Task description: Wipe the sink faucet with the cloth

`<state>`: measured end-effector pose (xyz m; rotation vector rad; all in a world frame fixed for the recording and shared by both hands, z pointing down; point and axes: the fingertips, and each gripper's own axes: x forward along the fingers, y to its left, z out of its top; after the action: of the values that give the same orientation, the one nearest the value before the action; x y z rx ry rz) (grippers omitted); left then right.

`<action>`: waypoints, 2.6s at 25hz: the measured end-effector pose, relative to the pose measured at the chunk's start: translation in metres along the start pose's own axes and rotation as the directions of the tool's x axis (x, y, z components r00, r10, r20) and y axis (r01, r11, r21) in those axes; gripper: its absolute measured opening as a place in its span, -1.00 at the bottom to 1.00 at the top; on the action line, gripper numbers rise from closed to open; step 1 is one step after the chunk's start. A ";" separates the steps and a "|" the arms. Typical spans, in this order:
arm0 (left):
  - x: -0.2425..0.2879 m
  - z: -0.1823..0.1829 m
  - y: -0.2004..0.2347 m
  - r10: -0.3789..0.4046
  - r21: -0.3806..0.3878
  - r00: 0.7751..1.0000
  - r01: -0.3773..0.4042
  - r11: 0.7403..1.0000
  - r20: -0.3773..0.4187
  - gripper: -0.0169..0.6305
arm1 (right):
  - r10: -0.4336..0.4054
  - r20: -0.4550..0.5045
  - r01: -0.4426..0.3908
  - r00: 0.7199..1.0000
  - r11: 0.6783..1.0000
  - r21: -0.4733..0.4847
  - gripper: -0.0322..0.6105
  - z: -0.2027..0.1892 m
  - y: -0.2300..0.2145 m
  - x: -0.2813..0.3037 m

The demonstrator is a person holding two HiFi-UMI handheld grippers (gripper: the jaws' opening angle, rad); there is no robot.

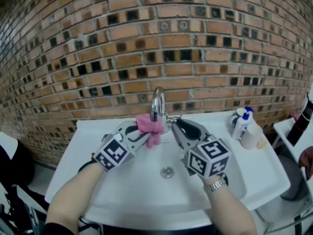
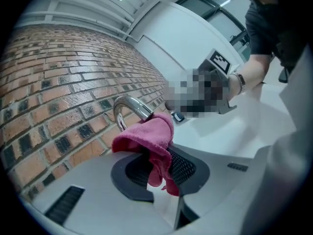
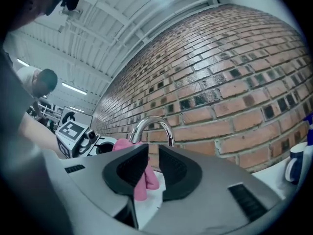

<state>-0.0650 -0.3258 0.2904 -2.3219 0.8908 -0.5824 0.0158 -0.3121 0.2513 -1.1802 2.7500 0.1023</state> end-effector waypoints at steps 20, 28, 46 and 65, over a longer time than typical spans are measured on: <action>-0.060 0.048 -0.053 -0.214 -0.105 0.960 0.235 0.966 0.180 -0.71 | 0.518 -0.181 -0.482 0.836 0.851 0.210 0.22 -0.006 0.083 -0.015; -0.069 0.058 -0.065 -0.270 -0.094 0.937 0.296 0.950 0.221 -0.71 | 0.649 -0.161 -0.579 0.744 0.746 0.331 0.22 -0.007 0.107 -0.023; -0.051 0.028 -0.051 -0.170 -0.281 0.960 0.229 0.932 0.221 -0.58 | 0.454 -0.169 -0.434 0.875 0.890 0.140 -0.54 0.007 0.071 -0.020; -0.046 -0.009 -0.016 0.194 -0.435 0.966 -0.104 0.894 0.169 -0.91 | -0.003 0.042 0.019 0.999 0.924 -0.381 -0.55 0.057 0.038 0.025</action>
<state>-0.0942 -0.2874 0.2987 -2.5999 1.1737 -0.0743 -0.0222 -0.2967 0.1914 -1.2589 2.7642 0.6813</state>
